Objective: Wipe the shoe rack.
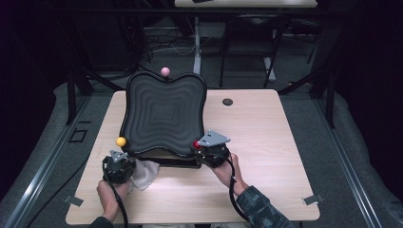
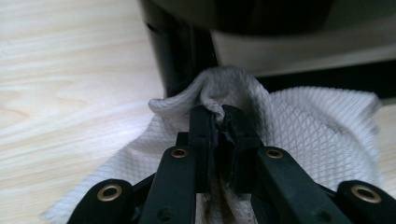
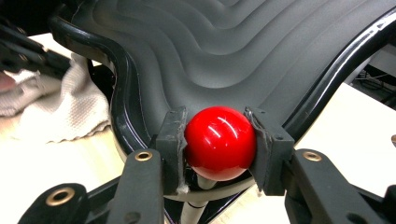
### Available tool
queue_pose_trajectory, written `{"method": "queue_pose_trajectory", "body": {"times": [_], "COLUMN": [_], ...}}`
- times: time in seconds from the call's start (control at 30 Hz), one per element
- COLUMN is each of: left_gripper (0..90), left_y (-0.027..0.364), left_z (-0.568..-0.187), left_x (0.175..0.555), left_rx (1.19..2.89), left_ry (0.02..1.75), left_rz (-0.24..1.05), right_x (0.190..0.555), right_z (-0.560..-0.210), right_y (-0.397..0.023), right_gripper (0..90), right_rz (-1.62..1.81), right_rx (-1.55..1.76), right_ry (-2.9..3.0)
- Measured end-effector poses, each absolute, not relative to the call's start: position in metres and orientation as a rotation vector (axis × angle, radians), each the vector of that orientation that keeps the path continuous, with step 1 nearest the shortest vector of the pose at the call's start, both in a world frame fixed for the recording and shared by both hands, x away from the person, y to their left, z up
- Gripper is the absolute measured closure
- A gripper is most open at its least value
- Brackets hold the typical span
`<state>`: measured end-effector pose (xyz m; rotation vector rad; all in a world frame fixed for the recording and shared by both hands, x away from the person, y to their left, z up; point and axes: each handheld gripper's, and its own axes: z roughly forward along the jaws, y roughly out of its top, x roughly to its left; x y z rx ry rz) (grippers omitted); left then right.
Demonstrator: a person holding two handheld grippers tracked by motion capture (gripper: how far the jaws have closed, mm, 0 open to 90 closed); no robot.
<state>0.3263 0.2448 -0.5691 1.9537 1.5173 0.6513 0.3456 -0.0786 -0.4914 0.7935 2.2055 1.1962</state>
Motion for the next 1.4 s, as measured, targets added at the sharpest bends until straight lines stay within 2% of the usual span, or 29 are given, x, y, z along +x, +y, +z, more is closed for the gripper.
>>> {"method": "queue_pose_trajectory", "body": {"times": [0.3,0.57,0.77,0.9,0.97,1.0,1.4], "left_gripper": [82.3,82.3,82.4,82.3,82.3,82.3,82.3], "left_y": [0.270,0.305,0.308,0.304,0.303,0.302,0.306], "left_z": [-0.557,-0.542,-0.534,-0.530,-0.529,-0.529,-0.525], "left_x": [0.322,0.311,0.307,0.307,0.308,0.308,0.305], "left_rx": [1.889,1.774,1.757,1.765,1.776,1.779,1.751], "left_ry": [1.555,1.630,1.612,1.584,1.572,1.567,1.545], "left_rz": [0.583,0.633,0.671,0.687,0.691,0.692,0.687], "right_x": [0.347,0.347,0.346,0.342,0.341,0.340,0.350], "right_z": [-0.491,-0.491,-0.490,-0.492,-0.492,-0.492,-0.489], "right_y": [-0.079,-0.081,-0.082,-0.077,-0.077,-0.077,-0.098], "right_gripper": [60.3,60.1,59.9,53.5,53.7,59.5,60.6], "right_rz": [1.218,1.219,1.214,1.181,1.173,1.153,1.162], "right_rx": [0.784,0.789,0.801,0.837,0.837,0.854,0.781], "right_ry": [2.215,2.220,2.207,2.159,2.151,2.137,2.211]}}
